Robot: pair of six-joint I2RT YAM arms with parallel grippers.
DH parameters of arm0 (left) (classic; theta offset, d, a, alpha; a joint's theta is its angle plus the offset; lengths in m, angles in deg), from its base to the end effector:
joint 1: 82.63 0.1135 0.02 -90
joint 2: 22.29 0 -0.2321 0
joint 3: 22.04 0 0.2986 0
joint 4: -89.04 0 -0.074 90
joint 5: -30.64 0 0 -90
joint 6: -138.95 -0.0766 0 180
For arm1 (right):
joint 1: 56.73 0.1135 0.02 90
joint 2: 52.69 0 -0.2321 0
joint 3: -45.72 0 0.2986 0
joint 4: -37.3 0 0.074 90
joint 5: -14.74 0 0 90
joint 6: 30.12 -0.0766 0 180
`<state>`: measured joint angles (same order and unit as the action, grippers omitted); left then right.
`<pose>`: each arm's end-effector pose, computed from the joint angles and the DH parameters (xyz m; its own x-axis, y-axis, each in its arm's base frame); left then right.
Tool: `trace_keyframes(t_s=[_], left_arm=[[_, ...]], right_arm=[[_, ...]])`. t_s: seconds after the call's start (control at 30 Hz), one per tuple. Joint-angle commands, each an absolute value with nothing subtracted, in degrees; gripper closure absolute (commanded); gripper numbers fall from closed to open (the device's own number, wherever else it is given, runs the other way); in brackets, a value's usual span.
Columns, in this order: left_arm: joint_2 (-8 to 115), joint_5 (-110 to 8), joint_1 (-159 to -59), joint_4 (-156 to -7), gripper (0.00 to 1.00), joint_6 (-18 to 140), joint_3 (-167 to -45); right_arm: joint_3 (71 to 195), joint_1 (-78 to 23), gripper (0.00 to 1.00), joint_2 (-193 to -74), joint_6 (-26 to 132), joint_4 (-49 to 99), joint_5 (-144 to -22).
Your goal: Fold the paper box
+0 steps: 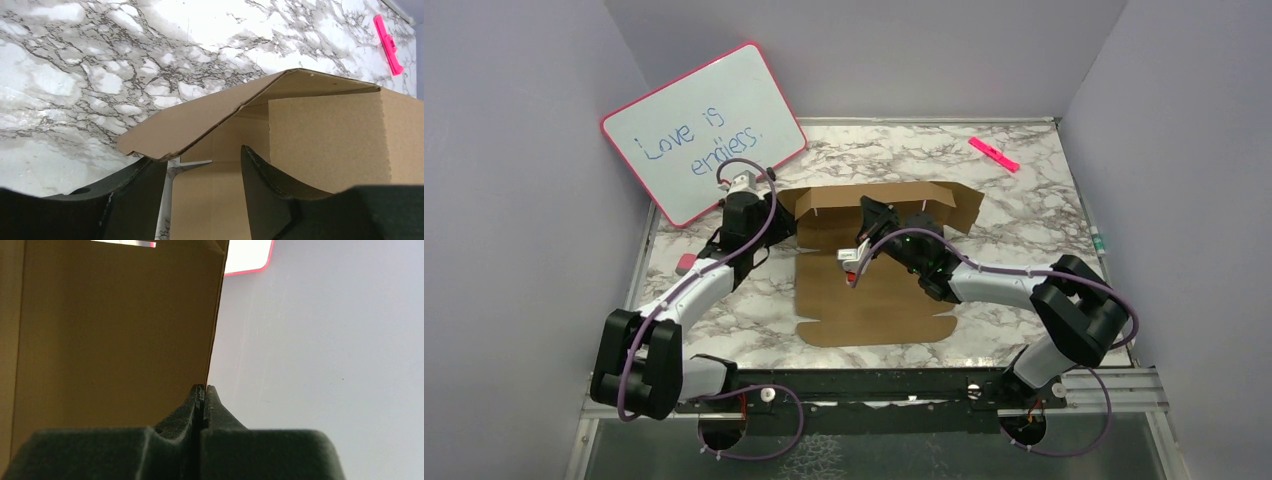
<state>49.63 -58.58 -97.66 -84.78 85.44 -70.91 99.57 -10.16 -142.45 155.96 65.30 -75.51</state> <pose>0.3418 -0.0928 0.1437 -0.5402 -0.4706 -0.6976 -0.0628 0.8492 -0.5243 0.2816 0.2980 0.1497 0.7351 -0.6699 0.1043 -0.0168 -0.1719 -0.9850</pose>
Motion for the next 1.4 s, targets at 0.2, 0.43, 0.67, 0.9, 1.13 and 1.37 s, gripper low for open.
trace_keyframes(t_s=[0.2,0.43,0.67,0.9,1.13,1.37], left_arm=[[58.1,-55.0,-98.0,-97.5,0.41,91.1,-66.1],[61.4,-55.0,-98.8,-103.2,0.39,91.6,-64.9],[65.2,-54.5,-101.2,-106.1,0.39,93.3,-65.4],[60.4,-56.2,-104.9,-108.5,0.41,91.6,-65.1],[58.8,-57.3,-108.0,-109.8,0.44,89.4,-63.7],[61.6,-57.0,-109.0,-110.5,0.44,89.0,-63.5]], right_arm=[[100.7,-9.7,0.99,-144.0,156.4,66.2,-74.1],[101.2,-9.6,0.99,-144.6,156.2,66.1,-74.0],[101.7,-9.6,0.99,-144.9,156.3,66.3,-74.1],[101.9,-9.6,0.99,-144.9,156.0,66.3,-73.8],[102.4,-9.6,0.99,-145.0,155.9,66.4,-73.8],[102.0,-9.6,0.99,-145.1,155.9,66.3,-73.7]])
